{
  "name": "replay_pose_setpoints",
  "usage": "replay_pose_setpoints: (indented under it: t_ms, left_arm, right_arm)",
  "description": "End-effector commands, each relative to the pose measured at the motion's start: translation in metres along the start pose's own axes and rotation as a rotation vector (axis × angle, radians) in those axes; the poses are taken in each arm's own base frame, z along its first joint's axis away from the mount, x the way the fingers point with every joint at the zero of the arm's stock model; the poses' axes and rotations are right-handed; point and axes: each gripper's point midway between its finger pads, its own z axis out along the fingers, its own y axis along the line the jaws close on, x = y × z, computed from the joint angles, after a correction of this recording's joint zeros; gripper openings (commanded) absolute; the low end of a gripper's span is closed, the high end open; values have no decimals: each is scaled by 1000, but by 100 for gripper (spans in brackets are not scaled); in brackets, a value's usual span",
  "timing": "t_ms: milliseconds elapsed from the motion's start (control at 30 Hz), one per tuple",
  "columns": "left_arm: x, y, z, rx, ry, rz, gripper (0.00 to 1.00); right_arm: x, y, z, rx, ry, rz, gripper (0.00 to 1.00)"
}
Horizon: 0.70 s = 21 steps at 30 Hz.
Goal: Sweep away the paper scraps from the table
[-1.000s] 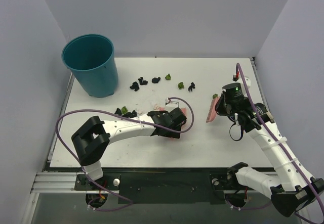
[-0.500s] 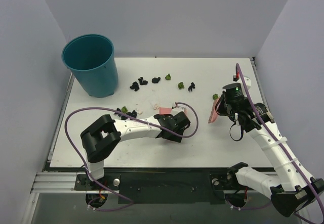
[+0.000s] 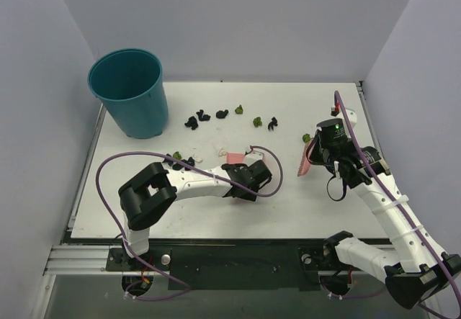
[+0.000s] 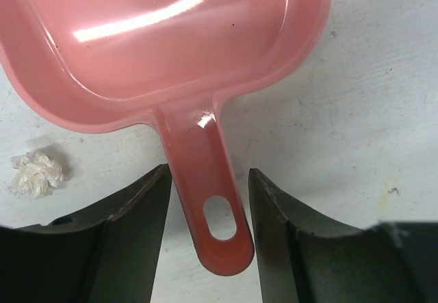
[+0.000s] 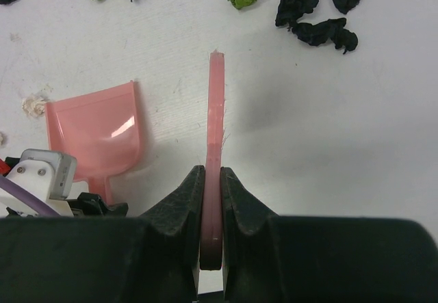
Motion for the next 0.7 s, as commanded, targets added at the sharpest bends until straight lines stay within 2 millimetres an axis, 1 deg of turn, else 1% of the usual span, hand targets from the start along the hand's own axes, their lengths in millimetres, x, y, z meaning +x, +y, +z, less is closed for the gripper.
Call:
replay_pose_setpoints:
  t_ms: [0, 167, 400, 667]
  left_arm:
    - [-22, -7, -7, -2, -106, -5, 59]
    - [-27, -10, -12, 9, -154, -8, 59]
    - [-27, -1, -16, -26, -218, -18, 58]
    - [-31, -6, -25, -14, -280, -12, 57]
  right_arm:
    - [-13, -6, -9, 22, -38, -5, 0]
    - [-12, -8, -8, 29, -38, -9, 0]
    - [-10, -9, -8, 29, -35, -12, 0]
    - [-7, -9, -6, 33, -27, -21, 0]
